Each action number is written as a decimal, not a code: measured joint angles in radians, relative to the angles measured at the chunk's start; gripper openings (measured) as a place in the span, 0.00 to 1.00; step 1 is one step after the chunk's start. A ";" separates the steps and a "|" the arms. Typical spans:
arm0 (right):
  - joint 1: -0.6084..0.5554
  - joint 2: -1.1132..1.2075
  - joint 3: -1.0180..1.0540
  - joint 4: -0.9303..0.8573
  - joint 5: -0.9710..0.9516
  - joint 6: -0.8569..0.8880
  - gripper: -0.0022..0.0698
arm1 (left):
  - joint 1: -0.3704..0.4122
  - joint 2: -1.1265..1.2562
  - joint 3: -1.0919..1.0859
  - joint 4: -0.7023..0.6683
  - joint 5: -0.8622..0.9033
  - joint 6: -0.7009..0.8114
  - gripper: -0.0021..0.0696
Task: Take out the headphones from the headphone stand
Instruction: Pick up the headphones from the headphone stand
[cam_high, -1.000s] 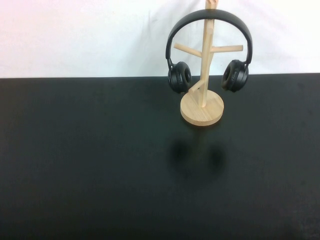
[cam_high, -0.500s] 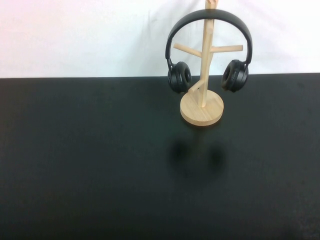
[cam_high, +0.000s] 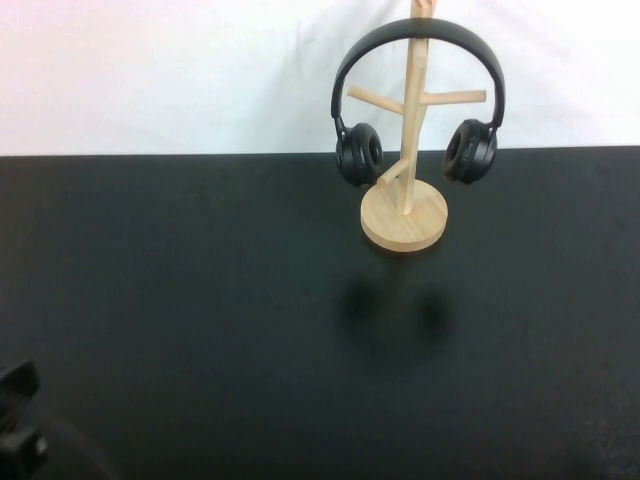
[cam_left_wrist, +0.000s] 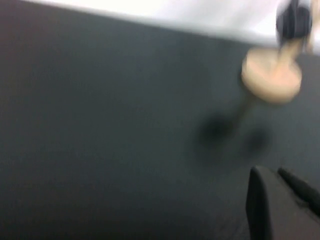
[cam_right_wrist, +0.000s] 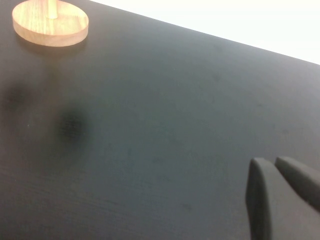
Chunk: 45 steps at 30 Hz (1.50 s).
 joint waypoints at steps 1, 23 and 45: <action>0.000 0.000 0.000 0.000 0.000 0.000 0.02 | 0.000 0.065 -0.034 0.002 0.025 0.051 0.02; 0.000 0.000 0.000 0.000 0.000 0.000 0.02 | -0.440 1.037 -0.679 0.111 -0.304 0.555 0.05; 0.000 0.000 0.000 0.000 0.000 0.000 0.02 | -0.551 1.471 -0.846 0.237 -1.009 0.631 0.77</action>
